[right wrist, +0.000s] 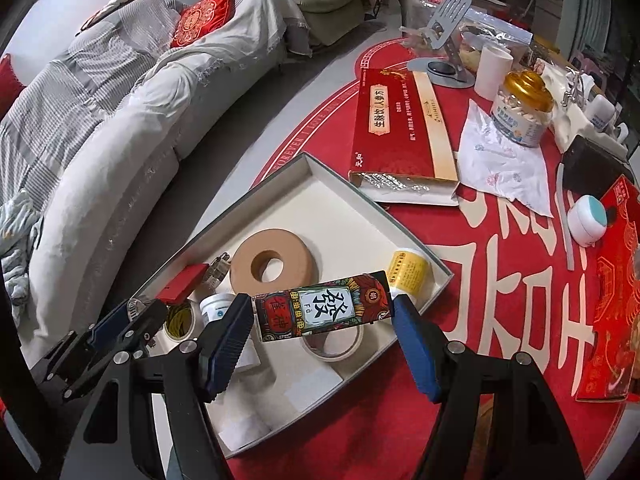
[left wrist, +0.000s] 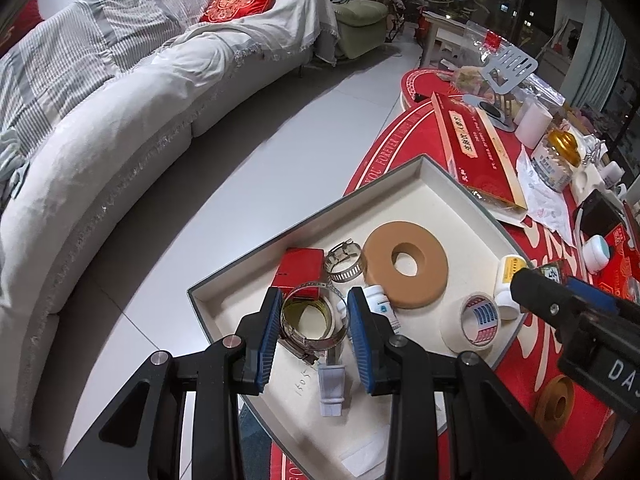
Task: Organize rigid objects
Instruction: 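Lower the hose clamp and snack box into the white tray with both tools, then open both tools to release the clamp and snack box in the tray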
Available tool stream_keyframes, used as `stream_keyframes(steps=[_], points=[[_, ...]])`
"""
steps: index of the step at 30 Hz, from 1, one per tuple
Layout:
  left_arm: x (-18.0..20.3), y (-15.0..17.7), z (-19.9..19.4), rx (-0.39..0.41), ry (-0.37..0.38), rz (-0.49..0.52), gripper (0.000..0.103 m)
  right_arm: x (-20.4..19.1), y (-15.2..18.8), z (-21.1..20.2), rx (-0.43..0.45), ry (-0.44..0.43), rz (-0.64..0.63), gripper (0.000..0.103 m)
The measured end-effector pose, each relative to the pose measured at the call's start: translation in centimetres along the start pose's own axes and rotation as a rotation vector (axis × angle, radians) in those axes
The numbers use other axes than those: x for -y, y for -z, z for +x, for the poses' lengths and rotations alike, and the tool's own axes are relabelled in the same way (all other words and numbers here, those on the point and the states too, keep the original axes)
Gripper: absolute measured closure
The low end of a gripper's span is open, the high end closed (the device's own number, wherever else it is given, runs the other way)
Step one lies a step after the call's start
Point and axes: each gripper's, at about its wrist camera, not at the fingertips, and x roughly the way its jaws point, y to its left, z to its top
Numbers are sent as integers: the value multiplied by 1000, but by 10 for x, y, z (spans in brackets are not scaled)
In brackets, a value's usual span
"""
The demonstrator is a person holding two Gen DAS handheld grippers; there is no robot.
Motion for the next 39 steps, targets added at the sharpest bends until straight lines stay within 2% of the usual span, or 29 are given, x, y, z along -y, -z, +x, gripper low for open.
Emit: stream_keyframes(steps=[24,33,35,36,37,39], points=[[7,3,13,-20,-13,11,67,2,1,19,-40,2,-2,31],[14,5,31,-51,-13,20,66,-1,-1,37,-76,-7,-13,31],[15,6,35,-55,-20,22,60,0,-1,46,-107,-25,-5,31],[15,7,36,-59,-21,21,45,2,-1,51,-125,-27,4,30],[14,8,37,-65,-24,16,30,5,-1,55,-139,-25,13,19],[12,9,36,-70,-24,4,24,8,0,58,-146,-21,25,1]])
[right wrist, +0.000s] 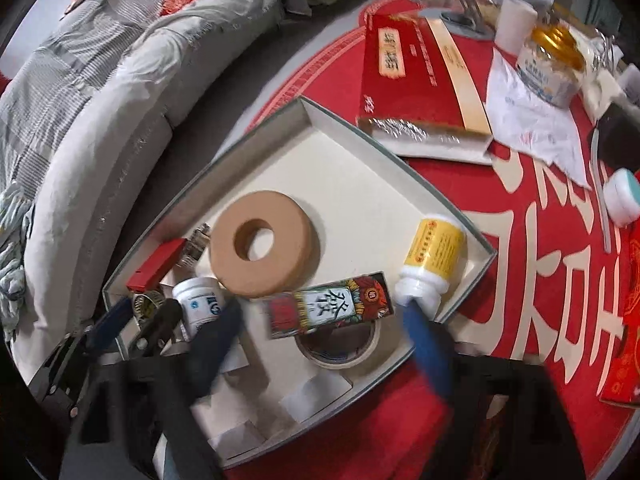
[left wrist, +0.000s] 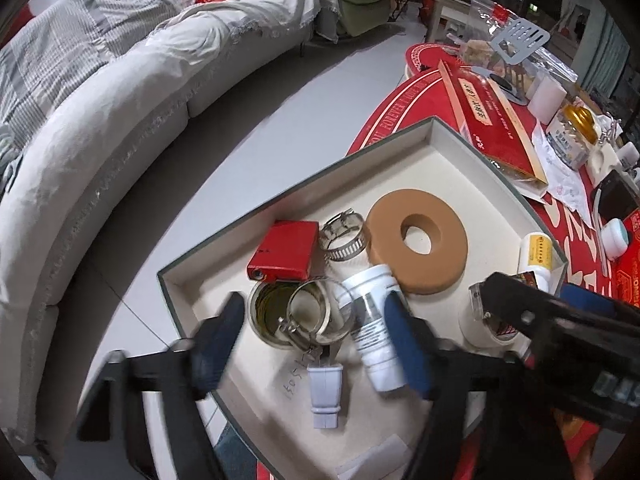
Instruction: Organize rigid objects
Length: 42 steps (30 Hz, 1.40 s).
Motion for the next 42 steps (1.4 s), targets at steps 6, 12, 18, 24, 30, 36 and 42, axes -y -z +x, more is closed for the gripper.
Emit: stream_keyframes(steps=[6,12,18,24,30,36,42], points=[[-5,2,-13,12,-66,1,16,9,4,-16,54,-32,23,1],[-22,11,-70,161,-20,-49,15,7,12,-48,117,-99,38,1],[-37,17,-88,29,121,-90,14,-12,18,-96,186,-66,-17,1],[-36,17,-86,-130,-4,-119,14,-31,24,-102,21,-37,-111,1],[-41,16,-99,-134,-60,-123,14,-25,29,-105,-39,-45,-33,1],[-42,13,-106,-124,-41,-128,14,-27,27,-105,-63,-18,-34,1],[-37,14,-108,-112,-45,-108,14,-32,27,-103,-72,-22,-41,1]])
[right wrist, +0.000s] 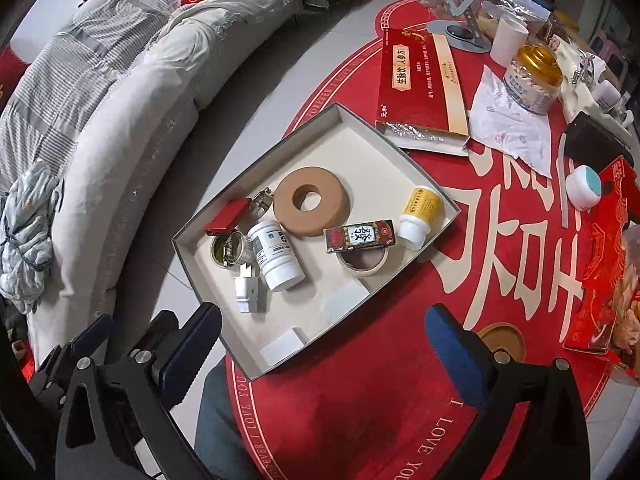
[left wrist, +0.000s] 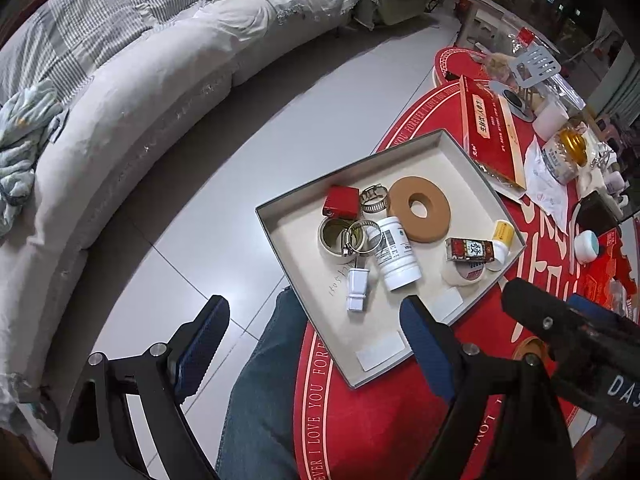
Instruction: Organize rigid objects
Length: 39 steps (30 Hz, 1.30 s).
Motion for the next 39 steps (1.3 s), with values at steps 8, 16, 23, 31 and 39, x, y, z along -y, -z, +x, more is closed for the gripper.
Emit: stream_keyframes(steps=[8,16,23,31,39], points=[[1,2,1,9,-11,4,14,-4,2,2,-1,20,-22,1],[-1,3,3,0,2,0,14,-4,2,4,-6,28,-24,1],[-5,4,4,-5,3,-9,14,-9,3,5,-10,28,-37,1],[-8,4,5,-5,6,-12,14,-11,2,5,-11,37,-41,1],[-8,5,5,-6,8,-14,14,-13,2,6,-11,38,-49,1]])
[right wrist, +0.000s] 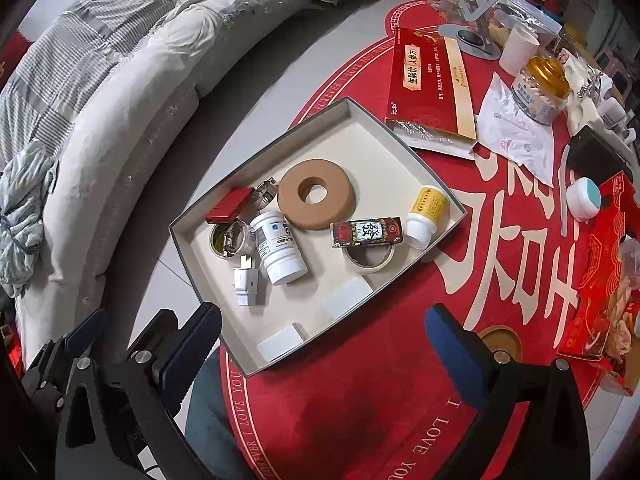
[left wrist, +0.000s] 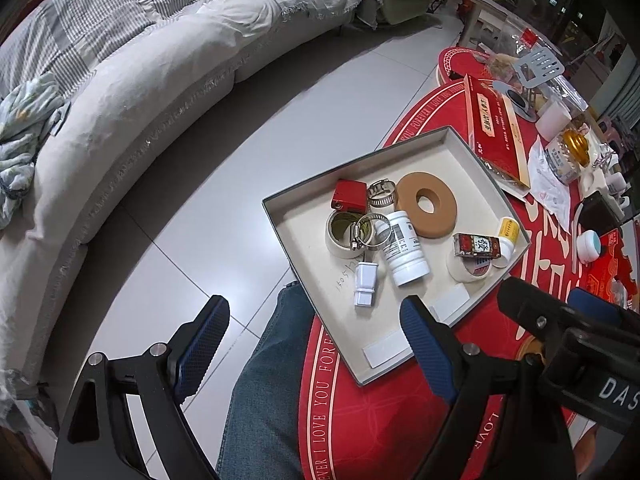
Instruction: Organize rigid objects
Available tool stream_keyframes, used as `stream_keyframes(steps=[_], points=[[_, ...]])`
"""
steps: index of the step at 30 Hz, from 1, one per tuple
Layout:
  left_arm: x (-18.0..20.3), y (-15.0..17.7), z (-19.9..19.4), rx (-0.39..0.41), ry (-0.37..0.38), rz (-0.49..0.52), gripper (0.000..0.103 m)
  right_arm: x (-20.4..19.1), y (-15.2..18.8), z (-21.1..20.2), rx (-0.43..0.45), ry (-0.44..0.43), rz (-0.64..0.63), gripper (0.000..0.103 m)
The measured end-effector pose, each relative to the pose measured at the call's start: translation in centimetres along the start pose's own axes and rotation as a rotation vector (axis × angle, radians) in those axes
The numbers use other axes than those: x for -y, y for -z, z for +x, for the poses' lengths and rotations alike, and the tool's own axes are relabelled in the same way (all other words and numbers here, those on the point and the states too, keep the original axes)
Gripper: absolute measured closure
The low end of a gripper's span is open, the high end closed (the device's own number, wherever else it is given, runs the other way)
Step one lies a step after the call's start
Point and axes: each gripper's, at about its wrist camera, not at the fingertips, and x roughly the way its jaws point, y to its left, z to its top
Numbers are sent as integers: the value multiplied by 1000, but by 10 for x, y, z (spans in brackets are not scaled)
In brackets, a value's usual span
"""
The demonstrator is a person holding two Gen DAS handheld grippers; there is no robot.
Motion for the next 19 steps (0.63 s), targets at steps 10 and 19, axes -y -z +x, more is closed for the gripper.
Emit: stream_keyframes(steps=[10,19], points=[[0,1,3,-10,8,-7,14,-1,0,0,2,1,-4,1],[-13,1,3,22,-21,-61,14,-3,-1,0,2,13,-8,1]])
